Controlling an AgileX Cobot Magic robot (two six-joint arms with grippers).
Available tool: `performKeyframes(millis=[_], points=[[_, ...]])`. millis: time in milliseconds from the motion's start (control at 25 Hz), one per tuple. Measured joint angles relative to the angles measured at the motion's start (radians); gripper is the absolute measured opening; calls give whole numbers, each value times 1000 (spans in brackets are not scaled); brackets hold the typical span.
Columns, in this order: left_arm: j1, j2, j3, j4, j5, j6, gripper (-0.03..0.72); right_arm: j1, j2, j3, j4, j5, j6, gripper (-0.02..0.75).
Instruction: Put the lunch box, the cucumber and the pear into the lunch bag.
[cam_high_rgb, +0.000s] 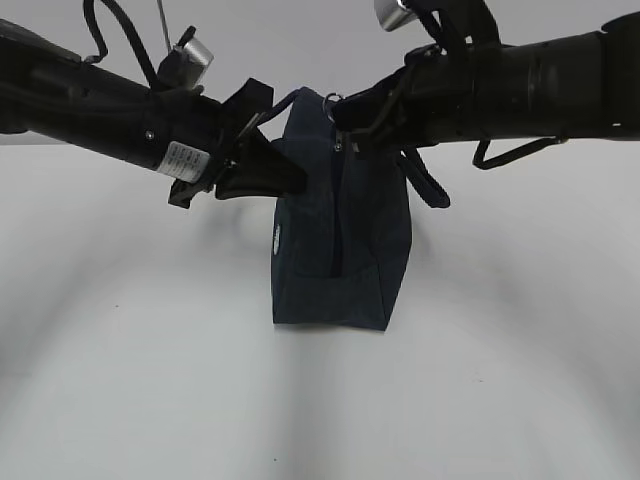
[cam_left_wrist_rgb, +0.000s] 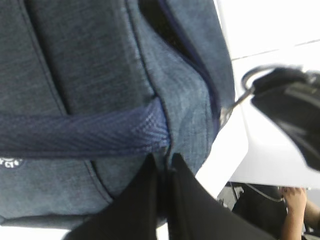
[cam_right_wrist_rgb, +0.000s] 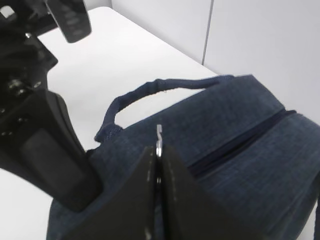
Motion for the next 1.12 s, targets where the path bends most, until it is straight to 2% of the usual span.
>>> performKeyframes(millis=[280,480,640,920,1120], points=[[1,0,0,26,49,3,8,-58,26,-61,-34,47,19,-16],[1,0,0,39,80,4,8,-66,91,-131,-96,53,42,-16],[1,0,0,50,105,4,8,-74,175,-238,-142,63,90,-16],[1,0,0,57,136,6,8,-155,364,-469,-212,156,251,-16],[2,-2,0,64,144,6,8,-181,506,-642,-280,235,370,-16]])
